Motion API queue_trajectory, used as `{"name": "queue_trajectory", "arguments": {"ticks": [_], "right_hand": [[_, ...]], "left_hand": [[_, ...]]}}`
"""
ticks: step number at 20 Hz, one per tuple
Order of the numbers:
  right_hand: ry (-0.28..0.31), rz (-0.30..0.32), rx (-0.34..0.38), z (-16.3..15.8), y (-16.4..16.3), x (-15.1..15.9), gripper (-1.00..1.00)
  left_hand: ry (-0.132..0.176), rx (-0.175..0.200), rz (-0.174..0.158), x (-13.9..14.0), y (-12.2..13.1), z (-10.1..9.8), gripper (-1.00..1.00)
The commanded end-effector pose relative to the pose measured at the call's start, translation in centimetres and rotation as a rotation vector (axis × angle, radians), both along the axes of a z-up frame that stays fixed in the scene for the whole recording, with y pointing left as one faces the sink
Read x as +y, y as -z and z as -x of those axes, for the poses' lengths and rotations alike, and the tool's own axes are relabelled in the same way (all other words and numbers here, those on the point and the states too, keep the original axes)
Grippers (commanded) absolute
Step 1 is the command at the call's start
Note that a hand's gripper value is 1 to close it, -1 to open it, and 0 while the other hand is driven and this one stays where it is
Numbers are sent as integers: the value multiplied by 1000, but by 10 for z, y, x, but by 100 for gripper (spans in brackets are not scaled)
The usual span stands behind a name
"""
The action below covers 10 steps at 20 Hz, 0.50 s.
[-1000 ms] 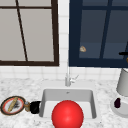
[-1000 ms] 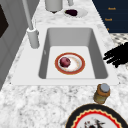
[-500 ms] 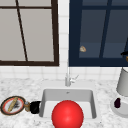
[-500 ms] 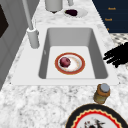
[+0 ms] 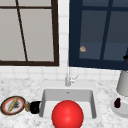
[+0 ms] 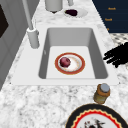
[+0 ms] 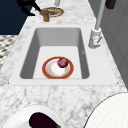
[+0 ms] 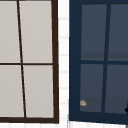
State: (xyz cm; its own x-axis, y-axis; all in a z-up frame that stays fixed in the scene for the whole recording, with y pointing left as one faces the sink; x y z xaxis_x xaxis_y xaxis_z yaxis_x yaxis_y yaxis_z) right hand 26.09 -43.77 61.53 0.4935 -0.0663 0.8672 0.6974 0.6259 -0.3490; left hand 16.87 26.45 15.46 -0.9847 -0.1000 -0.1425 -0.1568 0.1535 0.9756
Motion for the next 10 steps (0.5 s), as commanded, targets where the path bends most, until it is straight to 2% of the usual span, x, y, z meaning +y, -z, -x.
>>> {"name": "queue_trajectory", "arguments": {"ticks": [1, 7, 10], "right_hand": [[-1, 0, -24, 31, 9, 0, 100], [142, 43, -21, 65, 16, 26, 100], [204, 37, -31, 82, 19, 37, 100]], "left_hand": [[0, 0, 0, 0, 0, 0, 0], [0, 0, 0, 0, 0, 0, 0], [0, 0, 0, 0, 0, 0, 0]]}}
